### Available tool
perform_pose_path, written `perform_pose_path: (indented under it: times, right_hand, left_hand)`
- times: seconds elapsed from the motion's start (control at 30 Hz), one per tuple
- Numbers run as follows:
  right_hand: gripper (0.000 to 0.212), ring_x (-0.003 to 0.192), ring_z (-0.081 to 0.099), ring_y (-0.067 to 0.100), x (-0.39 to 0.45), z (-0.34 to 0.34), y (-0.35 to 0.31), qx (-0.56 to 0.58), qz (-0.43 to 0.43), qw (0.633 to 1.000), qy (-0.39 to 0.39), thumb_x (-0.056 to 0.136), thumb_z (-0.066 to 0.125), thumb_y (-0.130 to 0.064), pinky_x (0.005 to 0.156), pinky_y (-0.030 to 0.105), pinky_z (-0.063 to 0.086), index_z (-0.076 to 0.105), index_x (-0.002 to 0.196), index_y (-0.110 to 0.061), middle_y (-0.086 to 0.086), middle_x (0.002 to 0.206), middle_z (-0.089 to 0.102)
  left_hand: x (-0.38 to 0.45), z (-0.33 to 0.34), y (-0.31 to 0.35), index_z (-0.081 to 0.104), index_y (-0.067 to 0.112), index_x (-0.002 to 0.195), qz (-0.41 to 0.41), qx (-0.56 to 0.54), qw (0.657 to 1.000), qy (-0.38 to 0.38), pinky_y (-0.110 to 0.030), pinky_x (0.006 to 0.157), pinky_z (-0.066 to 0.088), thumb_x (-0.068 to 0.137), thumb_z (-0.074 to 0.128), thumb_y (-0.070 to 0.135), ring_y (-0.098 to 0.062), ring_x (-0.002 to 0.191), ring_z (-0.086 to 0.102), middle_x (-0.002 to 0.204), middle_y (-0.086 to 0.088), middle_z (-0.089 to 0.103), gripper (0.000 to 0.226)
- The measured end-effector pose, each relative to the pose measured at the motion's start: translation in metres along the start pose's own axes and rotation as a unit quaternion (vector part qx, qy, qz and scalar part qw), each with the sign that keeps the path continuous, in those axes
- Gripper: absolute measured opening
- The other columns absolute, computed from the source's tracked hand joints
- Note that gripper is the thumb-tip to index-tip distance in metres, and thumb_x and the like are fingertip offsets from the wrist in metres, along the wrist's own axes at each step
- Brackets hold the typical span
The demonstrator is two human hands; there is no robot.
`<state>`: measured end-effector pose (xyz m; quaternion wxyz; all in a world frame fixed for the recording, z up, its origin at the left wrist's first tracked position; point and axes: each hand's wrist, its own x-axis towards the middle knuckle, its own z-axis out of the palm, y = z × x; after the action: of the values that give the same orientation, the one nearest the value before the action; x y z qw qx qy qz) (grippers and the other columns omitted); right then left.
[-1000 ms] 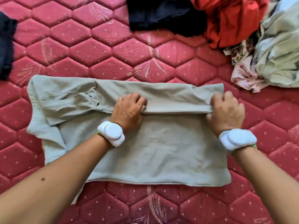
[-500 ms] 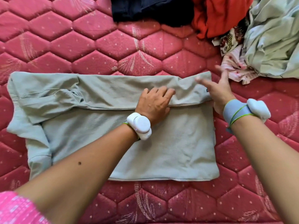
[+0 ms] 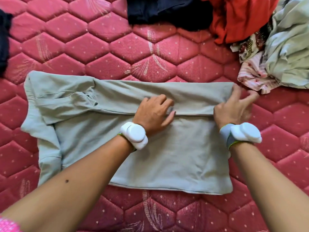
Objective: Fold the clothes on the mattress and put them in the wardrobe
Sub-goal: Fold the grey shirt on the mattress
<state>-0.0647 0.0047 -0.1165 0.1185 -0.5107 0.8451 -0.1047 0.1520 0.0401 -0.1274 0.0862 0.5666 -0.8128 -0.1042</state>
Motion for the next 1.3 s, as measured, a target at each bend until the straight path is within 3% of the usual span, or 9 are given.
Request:
perform_pose_path:
  times: [0.17,0.33,0.53,0.63,0.77,0.97,1.07,1.17,1.3]
  right_hand:
    - [0.055,0.113,0.032,0.032,-0.044,0.028,-0.047,-0.049,-0.205,0.977,0.032,0.067,0.049,-0.017,0.091,0.043,0.023,0.053,0.121,-0.027,0.015,0.140,0.035]
    - [0.028,0.097,0.051,0.037,-0.091,0.070,-0.137,-0.003,-0.438,0.887,-0.144,0.072,0.049,-0.022,0.078,0.043,0.039,0.065,0.094,-0.021,0.012,0.110,0.057]
    - [0.031,0.119,0.039,0.032,-0.108,0.091,-0.225,-0.037,-0.402,0.905,-0.138,0.095,0.039,-0.036,0.091,0.040,0.030,0.056,0.118,-0.025,0.005,0.126,0.048]
    - [0.033,0.126,0.031,0.032,-0.105,0.107,-0.249,-0.046,-0.325,0.931,-0.158,0.095,0.043,-0.044,0.098,0.047,0.026,0.054,0.119,-0.025,0.005,0.133,0.041]
    - [0.027,0.126,0.033,0.028,-0.100,0.119,-0.261,-0.062,-0.298,0.943,-0.137,0.095,0.044,-0.043,0.096,0.047,0.025,0.058,0.111,-0.026,0.000,0.126,0.048]
    - [0.025,0.122,0.035,0.029,-0.121,0.120,-0.265,-0.040,-0.217,0.974,-0.043,0.093,0.046,-0.036,0.093,0.045,0.025,0.053,0.116,-0.027,0.003,0.128,0.045]
    - [0.041,0.115,0.041,0.033,-0.143,0.119,-0.268,0.038,-0.307,0.950,-0.045,0.088,0.049,-0.049,0.093,0.041,0.028,0.055,0.119,-0.022,0.010,0.126,0.046]
    - [0.079,0.117,0.044,0.033,-0.167,0.118,-0.268,0.005,-0.480,0.867,-0.131,0.072,0.041,-0.075,0.093,0.040,0.026,0.052,0.128,-0.020,0.008,0.130,0.049]
    - [0.082,0.121,0.042,0.024,-0.178,0.110,-0.280,-0.087,-0.443,0.850,-0.272,0.069,0.064,-0.067,0.094,0.041,0.023,0.038,0.137,-0.028,-0.003,0.128,0.052]
  left_hand:
    - [-0.044,-0.024,-0.065,0.061,0.015,0.102,-0.147,-0.011,0.986,0.077,-0.042,0.068,0.046,0.086,0.045,0.031,-0.033,0.086,0.056,0.096,-0.011,0.057,0.027]
    - [-0.089,-0.046,-0.142,0.059,0.011,0.110,-0.300,0.032,0.947,0.110,-0.047,0.082,0.043,0.088,0.044,0.029,-0.039,0.096,0.054,0.109,-0.020,0.053,0.032]
    - [-0.109,-0.072,-0.227,0.041,0.009,0.133,-0.541,0.069,0.823,0.159,-0.047,0.098,0.031,0.092,0.043,0.044,-0.040,0.124,0.039,0.139,-0.022,0.037,0.054]
    - [-0.106,-0.075,-0.264,0.045,0.011,0.126,-0.607,0.011,0.781,0.148,-0.042,0.103,0.026,0.090,0.046,0.053,-0.038,0.127,0.036,0.138,-0.017,0.040,0.056]
    - [-0.109,-0.073,-0.294,0.048,0.014,0.108,-0.527,-0.034,0.828,0.188,-0.043,0.086,0.034,0.093,0.047,0.028,-0.035,0.106,0.053,0.114,-0.016,0.060,0.021]
    - [-0.112,-0.068,-0.297,0.052,0.001,0.115,-0.485,-0.093,0.818,0.293,-0.038,0.083,0.034,0.094,0.044,0.028,-0.034,0.105,0.054,0.114,-0.014,0.060,0.035]
    - [-0.123,-0.073,-0.293,0.048,0.008,0.132,-0.411,-0.013,0.891,0.189,-0.043,0.099,0.031,0.094,0.044,0.043,-0.036,0.124,0.042,0.134,-0.019,0.047,0.052]
    - [-0.140,-0.083,-0.288,0.055,0.014,0.116,-0.190,-0.025,0.973,0.131,-0.046,0.085,0.037,0.088,0.049,0.054,-0.031,0.109,0.051,0.113,-0.011,0.056,0.048]
    - [-0.169,-0.087,-0.293,0.051,0.021,0.121,-0.125,-0.019,0.992,-0.011,-0.042,0.077,0.036,0.066,0.050,0.080,-0.023,0.104,0.056,0.112,0.002,0.058,0.081]
